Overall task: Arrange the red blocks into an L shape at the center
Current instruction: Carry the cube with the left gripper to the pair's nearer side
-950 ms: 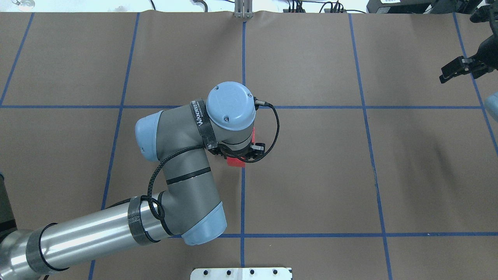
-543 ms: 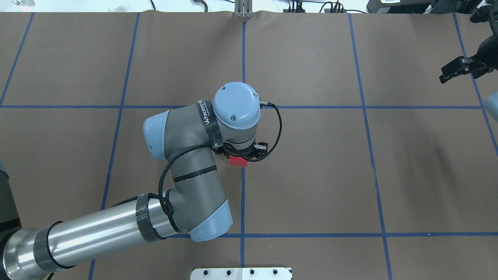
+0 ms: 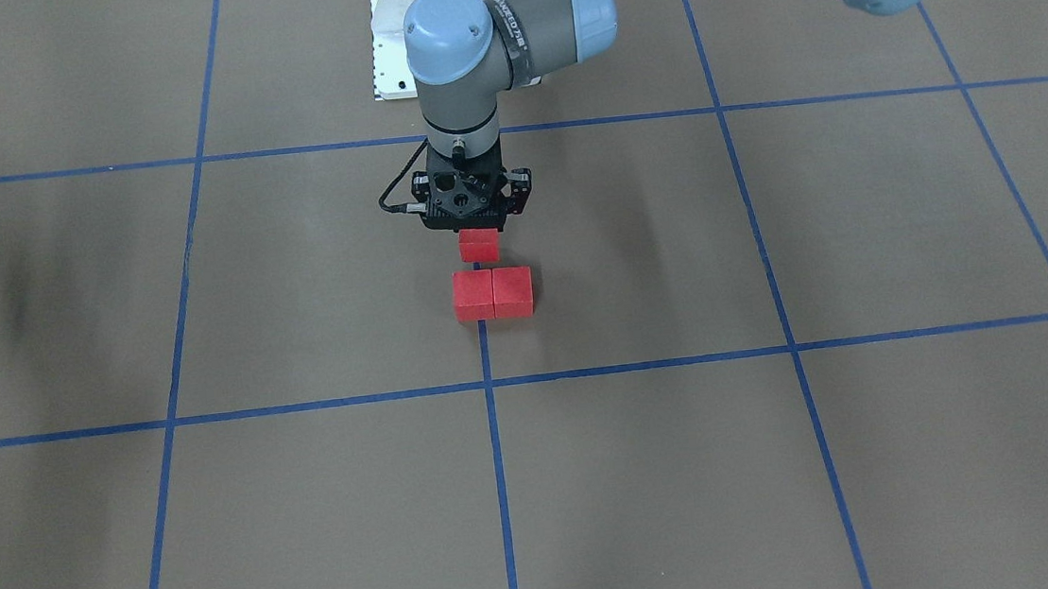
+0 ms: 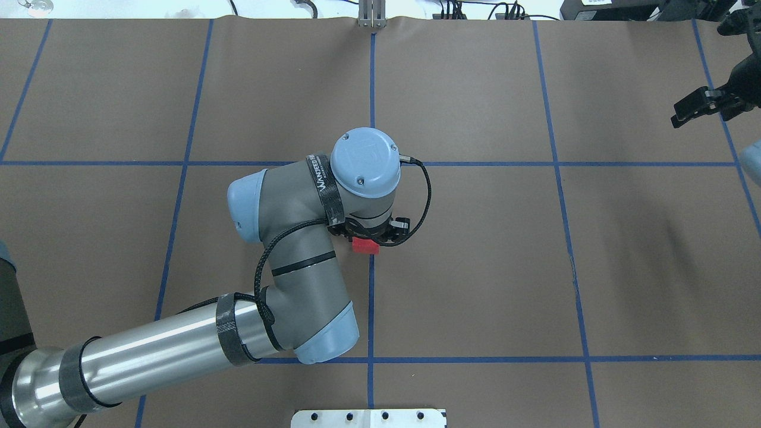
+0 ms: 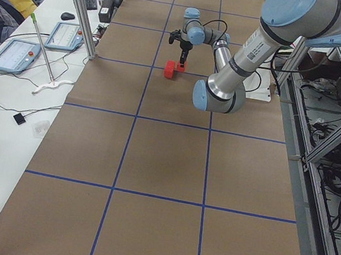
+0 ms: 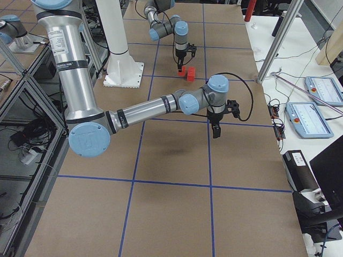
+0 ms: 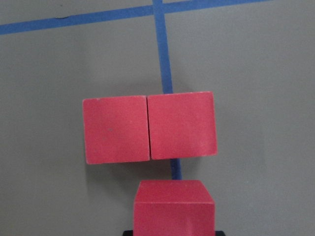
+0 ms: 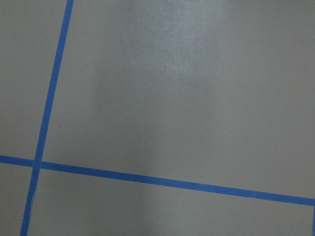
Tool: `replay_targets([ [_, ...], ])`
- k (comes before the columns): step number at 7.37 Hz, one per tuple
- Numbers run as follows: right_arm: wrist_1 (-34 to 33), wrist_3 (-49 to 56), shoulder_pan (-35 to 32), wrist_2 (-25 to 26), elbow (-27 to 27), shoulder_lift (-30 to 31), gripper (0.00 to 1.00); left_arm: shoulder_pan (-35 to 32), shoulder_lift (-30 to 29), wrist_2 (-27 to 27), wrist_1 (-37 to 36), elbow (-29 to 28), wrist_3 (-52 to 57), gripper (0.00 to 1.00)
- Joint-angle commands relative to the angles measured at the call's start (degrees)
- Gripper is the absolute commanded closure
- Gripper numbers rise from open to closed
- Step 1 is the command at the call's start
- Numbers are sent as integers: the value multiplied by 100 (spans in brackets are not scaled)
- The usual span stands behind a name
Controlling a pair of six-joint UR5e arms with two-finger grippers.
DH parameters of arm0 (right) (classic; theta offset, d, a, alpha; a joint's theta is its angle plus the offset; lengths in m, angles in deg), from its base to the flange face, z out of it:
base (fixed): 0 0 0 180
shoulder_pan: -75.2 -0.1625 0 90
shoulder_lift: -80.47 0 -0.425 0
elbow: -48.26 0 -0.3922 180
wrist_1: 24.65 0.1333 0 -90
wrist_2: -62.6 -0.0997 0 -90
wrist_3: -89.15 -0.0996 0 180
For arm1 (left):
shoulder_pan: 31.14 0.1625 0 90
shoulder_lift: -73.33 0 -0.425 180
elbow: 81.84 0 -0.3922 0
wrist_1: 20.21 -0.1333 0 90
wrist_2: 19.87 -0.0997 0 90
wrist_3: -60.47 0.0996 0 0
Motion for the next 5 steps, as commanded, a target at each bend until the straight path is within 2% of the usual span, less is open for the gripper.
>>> replay_targets([
  [1, 0, 0, 1, 0, -8, -5, 0, 0, -9, 1, 15, -57, 0, 100],
  [5, 0, 0, 1, 0, 0, -5, 0, 0, -88, 1, 103, -215, 9, 100],
])
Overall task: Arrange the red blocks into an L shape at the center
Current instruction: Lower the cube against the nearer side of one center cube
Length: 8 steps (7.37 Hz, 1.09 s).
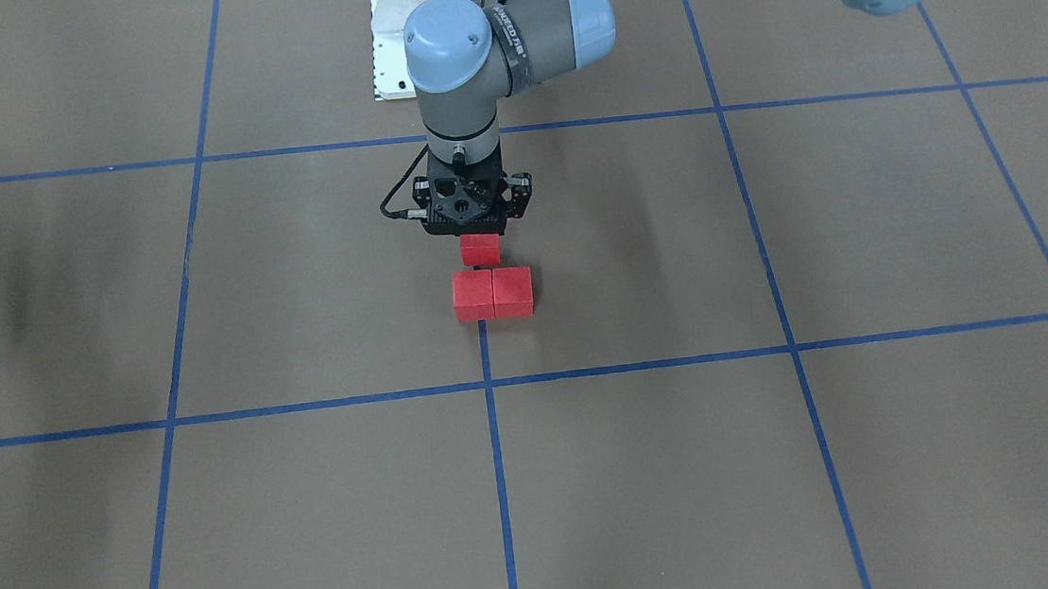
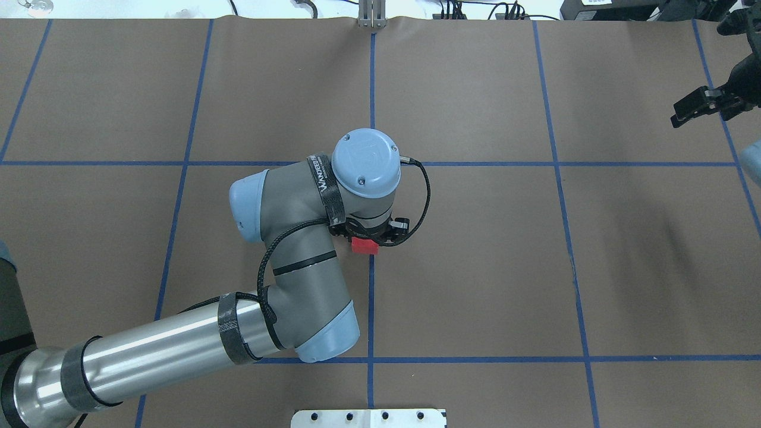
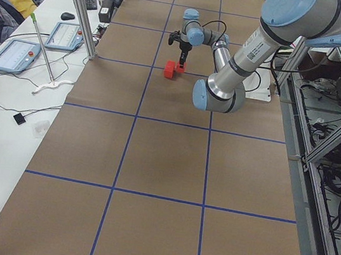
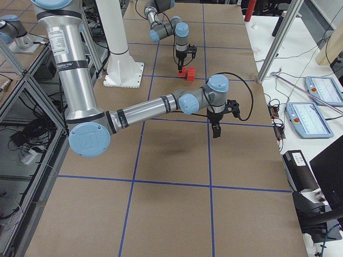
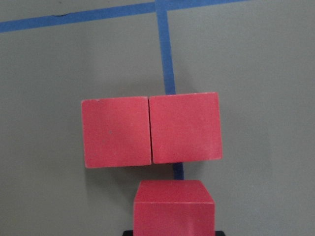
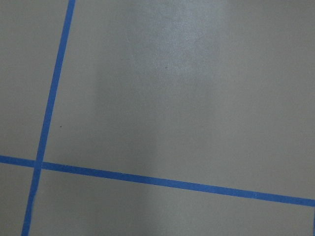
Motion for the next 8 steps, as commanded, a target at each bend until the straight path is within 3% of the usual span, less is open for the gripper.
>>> replay_targets([
  [1, 0, 4, 0, 0, -1, 0, 0, 0, -43, 0, 24, -98, 3, 100],
  [8, 0, -5, 0, 0, -1, 0, 0, 0, -131, 0, 24, -265, -6, 97],
])
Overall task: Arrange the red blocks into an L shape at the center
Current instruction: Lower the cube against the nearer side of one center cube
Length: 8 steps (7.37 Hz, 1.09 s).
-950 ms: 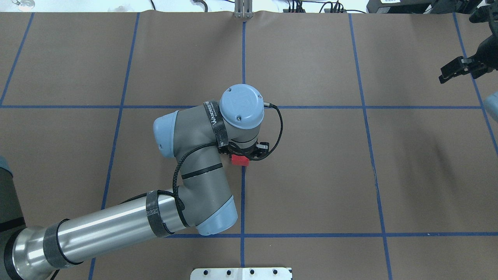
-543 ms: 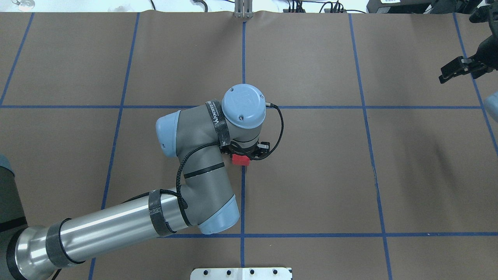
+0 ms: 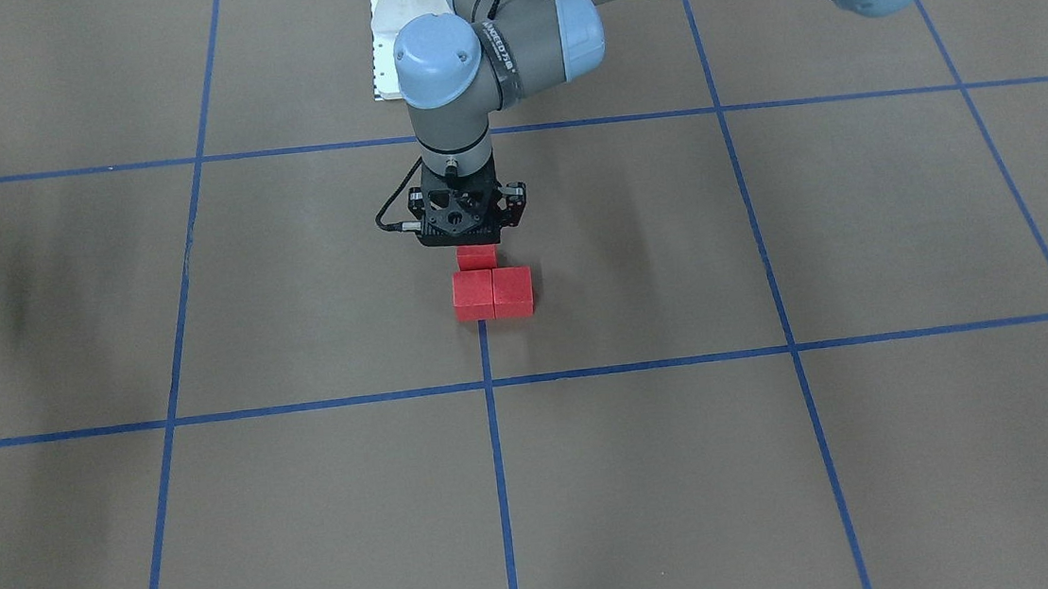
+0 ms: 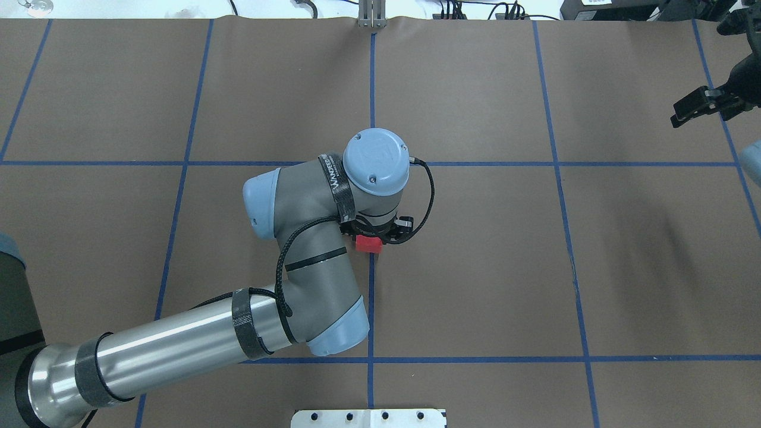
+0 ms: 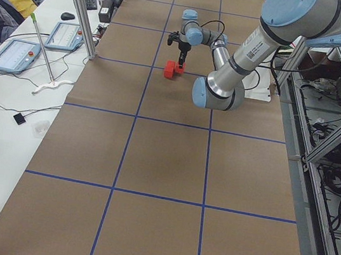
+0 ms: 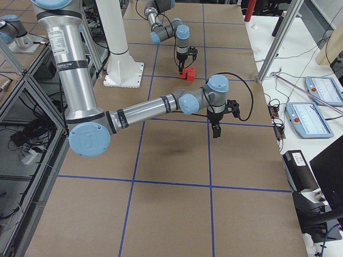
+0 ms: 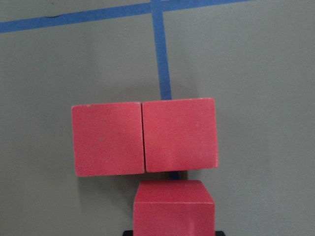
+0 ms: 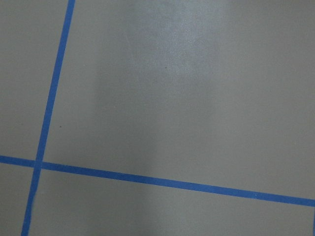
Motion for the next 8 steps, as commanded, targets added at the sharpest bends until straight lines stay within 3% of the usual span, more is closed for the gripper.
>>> replay_targets([
  [1, 0, -7, 0, 0, -6, 0, 0, 0, -4, 0, 35, -18, 1, 96],
  [6, 0, 2, 0, 0, -6, 9, 0, -9, -118, 0, 325, -369, 53, 93],
  [7, 0, 2, 0, 0, -6, 9, 0, -18, -118, 0, 334, -369, 71, 86],
  [8, 0, 2, 0, 0, -6, 9, 0, -26, -109, 0, 334, -369, 80, 70],
])
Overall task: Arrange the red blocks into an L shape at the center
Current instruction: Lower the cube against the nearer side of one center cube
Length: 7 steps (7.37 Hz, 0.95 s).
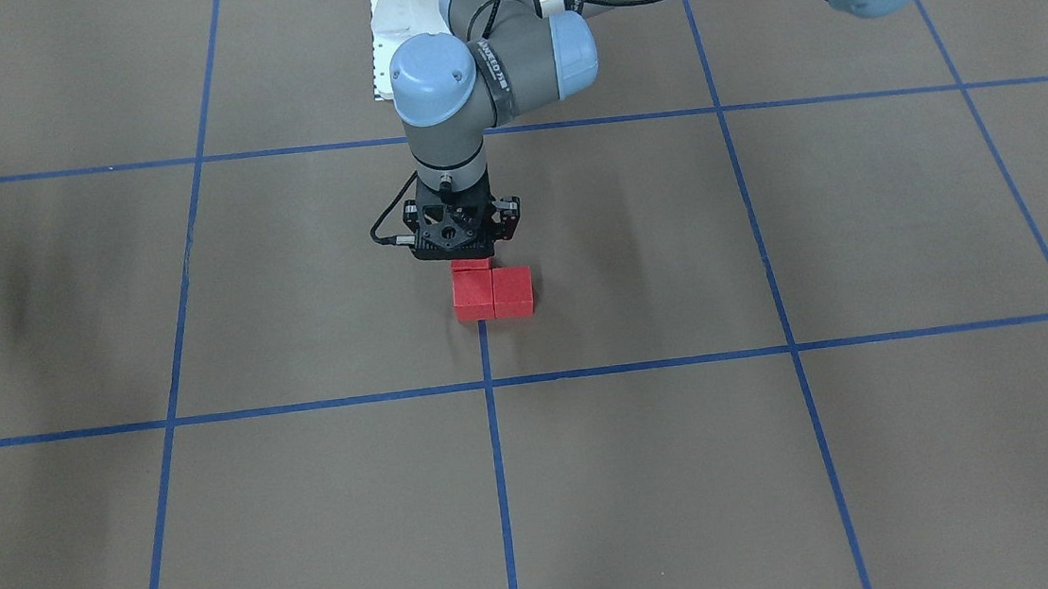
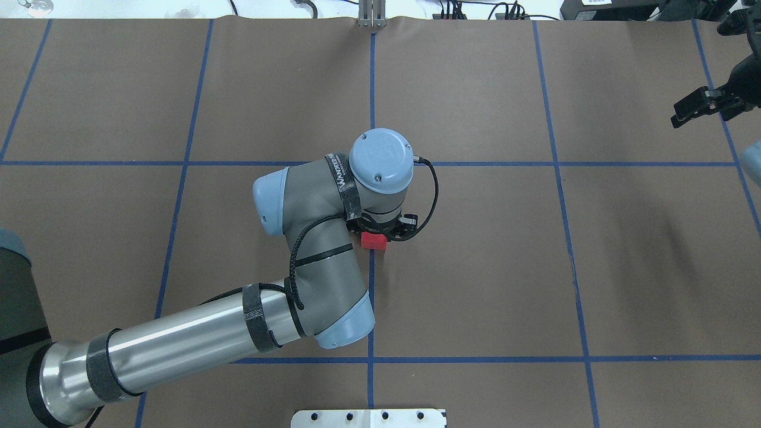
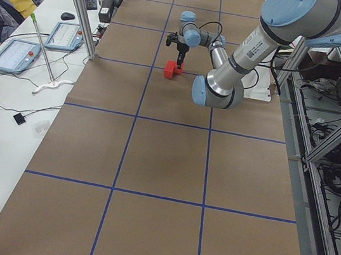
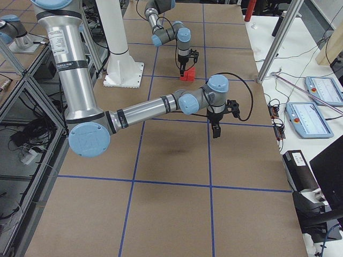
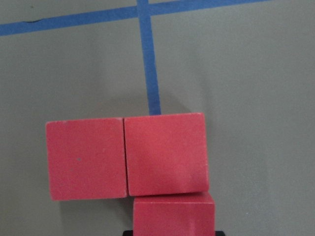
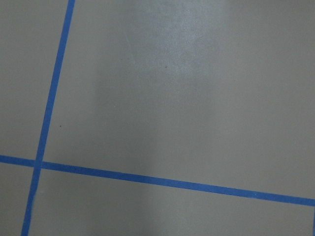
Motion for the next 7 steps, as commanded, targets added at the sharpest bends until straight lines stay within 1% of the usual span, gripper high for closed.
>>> replay_targets([
  [1, 0, 0, 0, 0, 1, -9, 0, -18, 7, 0, 32, -4, 17, 58],
  [2, 0, 0, 0, 0, 1, -9, 0, -27, 7, 0, 93, -4, 17, 52],
  [3, 0, 0, 0, 0, 1, -9, 0, -27, 16, 0, 102, -12, 17, 38],
  [5, 0, 0, 0, 0, 1, -9, 0, -18, 25, 0, 111, -13, 26, 1],
  [7, 0, 0, 0, 0, 1, -17, 0, -27, 25, 17, 85, -4, 34, 0],
])
